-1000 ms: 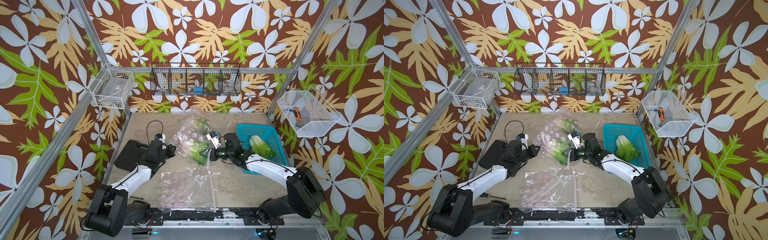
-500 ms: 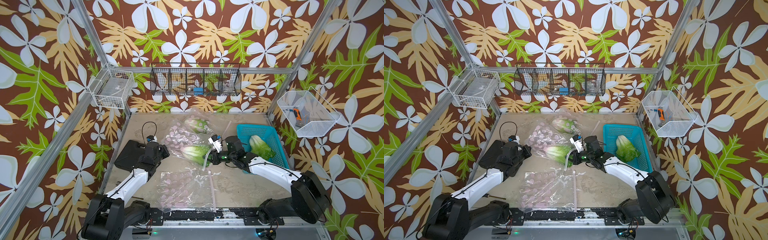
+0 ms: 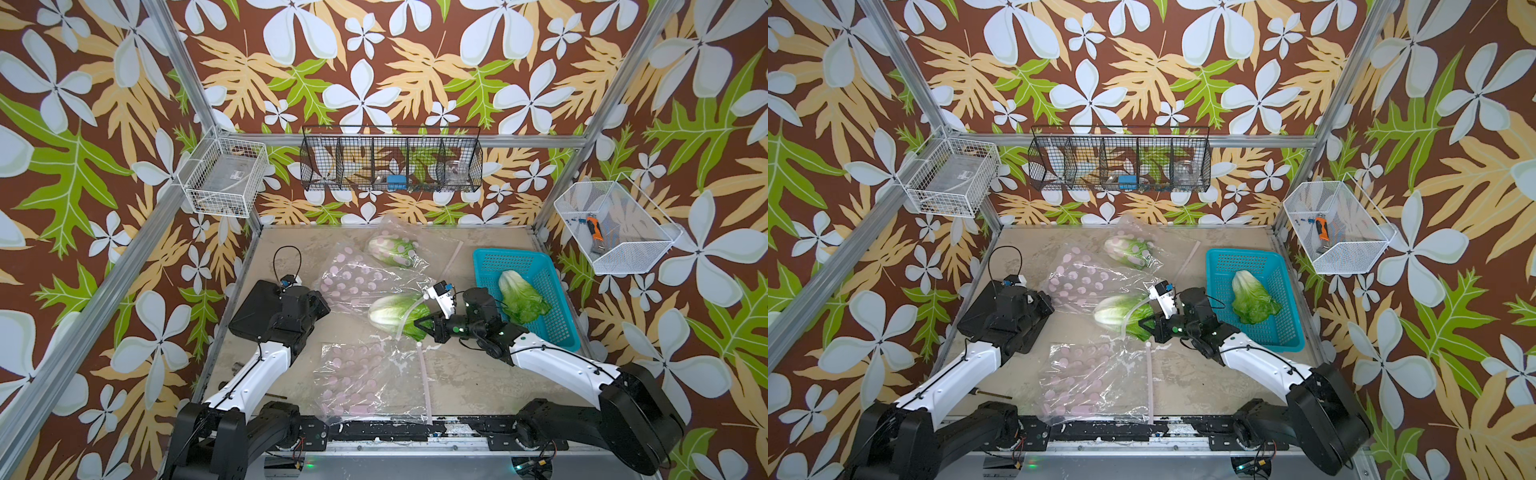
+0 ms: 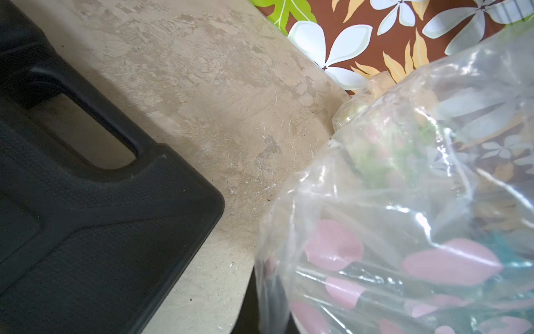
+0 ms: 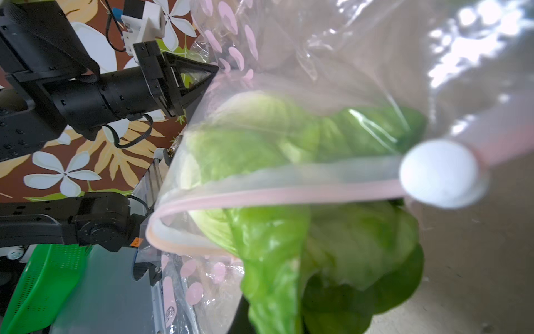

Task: Open the zip-top bag and take out the chinese cabbages
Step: Adjust the zipper food storage bag at the center of the board, then place the Chinese cabbage in the basket.

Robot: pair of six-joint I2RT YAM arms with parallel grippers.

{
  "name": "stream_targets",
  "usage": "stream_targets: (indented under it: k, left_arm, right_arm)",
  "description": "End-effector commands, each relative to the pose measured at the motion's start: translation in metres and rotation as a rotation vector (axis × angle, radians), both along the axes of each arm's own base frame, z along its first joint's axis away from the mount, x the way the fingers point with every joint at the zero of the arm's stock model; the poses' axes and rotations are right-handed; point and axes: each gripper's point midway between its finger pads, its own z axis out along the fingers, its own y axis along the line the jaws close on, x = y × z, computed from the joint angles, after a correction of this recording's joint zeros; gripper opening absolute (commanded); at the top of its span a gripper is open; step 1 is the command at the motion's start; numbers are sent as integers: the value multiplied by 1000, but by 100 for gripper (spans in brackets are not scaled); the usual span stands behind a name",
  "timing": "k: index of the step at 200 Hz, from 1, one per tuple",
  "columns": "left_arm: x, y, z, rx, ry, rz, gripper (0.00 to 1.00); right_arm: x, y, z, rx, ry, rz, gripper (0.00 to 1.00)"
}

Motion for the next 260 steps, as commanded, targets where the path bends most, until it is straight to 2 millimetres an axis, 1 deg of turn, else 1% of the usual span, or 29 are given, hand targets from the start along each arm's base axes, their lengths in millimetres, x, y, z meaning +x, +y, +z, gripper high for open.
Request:
stream_targets:
  k: [1,6,22,42,54,84,107,119,127,138,151,163,188,211,229,234,238,252,260]
  left_arm:
    - [-1,31,0,71,-6,153,0]
    - [-1,32,-1,71,-3,157,0]
    - [-1,33,-5,78,9,165,0]
    - [-2,36,-8,89,24,175,0]
    - [-3,37,-7,96,21,177,0]
    - [-4,41,-2,122,3,188,0]
    - [-3,32,-2,115,-5,132,0]
    - [-3,26,-3,104,-2,92,0]
    - [-3,21,-3,97,2,65,0]
    - [-4,16,-4,87,11,37,0]
    - [-6,12,-6,76,23,12,0]
    - [-9,9,-7,66,28,-8,0]
    - [-16,1,-6,43,24,-50,0]
    - [-20,-11,-6,33,39,-99,0]
    - [-24,-21,-10,48,73,-138,0]
    - [-25,-22,-10,53,81,-140,5]
    - [-25,-23,-11,61,87,-145,11]
    - [-27,-25,-7,75,87,-155,43]
    - [-27,-23,-2,92,80,-144,55]
  right_arm:
    - [4,-16,-9,-59,-35,-77,0]
    - [3,-19,-9,-61,-38,-84,0]
    - [2,-26,-1,-58,-66,-117,0]
    - [5,-39,17,-74,-125,-186,0]
    - [8,-52,33,-85,-169,-254,0]
    - [20,-86,82,-119,-283,-447,0]
    - [32,-104,113,-187,-345,-537,0]
    - [41,-116,129,-183,-363,-606,0]
    - [49,-125,137,-168,-360,-651,0]
    - [60,-137,143,-134,-338,-707,0]
    - [74,-150,144,-82,-301,-755,0]
    - [88,-163,139,-51,-279,-799,0]
    - [113,-188,118,-51,-224,-879,0]
    - [123,-212,105,-36,-194,-955,0]
    - [127,-226,90,-66,-167,-995,0]
    - [129,-229,86,-69,-162,-1002,0]
    - [129,-231,82,-69,-156,-1006,0]
    - [132,-232,71,-53,-156,-996,0]
    - [134,-232,63,-51,-160,-997,0]
